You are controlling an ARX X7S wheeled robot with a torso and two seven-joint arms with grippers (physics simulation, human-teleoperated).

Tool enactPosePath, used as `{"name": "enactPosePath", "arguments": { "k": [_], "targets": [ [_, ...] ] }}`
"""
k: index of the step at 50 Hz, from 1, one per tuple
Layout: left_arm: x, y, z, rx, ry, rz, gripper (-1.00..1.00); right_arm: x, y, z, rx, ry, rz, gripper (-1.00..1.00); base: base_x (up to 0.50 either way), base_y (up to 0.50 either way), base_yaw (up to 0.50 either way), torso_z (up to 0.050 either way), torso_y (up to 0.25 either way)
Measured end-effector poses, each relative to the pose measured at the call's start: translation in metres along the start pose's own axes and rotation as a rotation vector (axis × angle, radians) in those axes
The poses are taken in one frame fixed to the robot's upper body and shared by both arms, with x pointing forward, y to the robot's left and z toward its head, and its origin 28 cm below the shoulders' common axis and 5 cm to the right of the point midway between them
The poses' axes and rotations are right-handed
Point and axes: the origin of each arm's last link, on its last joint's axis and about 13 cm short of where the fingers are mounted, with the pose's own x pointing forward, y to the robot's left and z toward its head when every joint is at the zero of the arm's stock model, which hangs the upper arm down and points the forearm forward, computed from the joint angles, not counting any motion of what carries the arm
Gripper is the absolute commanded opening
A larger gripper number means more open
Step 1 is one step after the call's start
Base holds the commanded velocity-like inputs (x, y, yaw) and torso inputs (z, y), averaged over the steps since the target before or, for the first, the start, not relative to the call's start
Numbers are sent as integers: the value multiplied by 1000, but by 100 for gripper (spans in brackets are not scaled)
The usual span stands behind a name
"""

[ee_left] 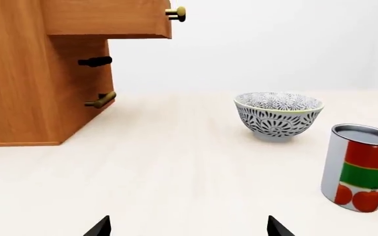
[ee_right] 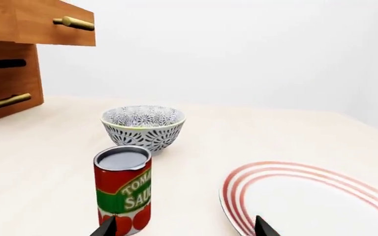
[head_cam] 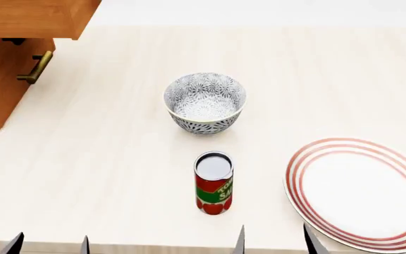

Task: Put the bowl on the plate.

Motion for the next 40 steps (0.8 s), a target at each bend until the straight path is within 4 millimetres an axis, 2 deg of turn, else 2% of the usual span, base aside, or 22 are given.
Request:
{"name": "enactPosePath", "arguments": {
  "k": [16,40],
  "targets": [
    [9,3,10,-8,-33,29,100,2,-12,13,-25,-1,-59,100,0,0,0,0,0],
    [17,6,14,-8,-50,47,100,5,-30,45,-44,-28,-110,100,0,0,0,0,0]
  ]
}}
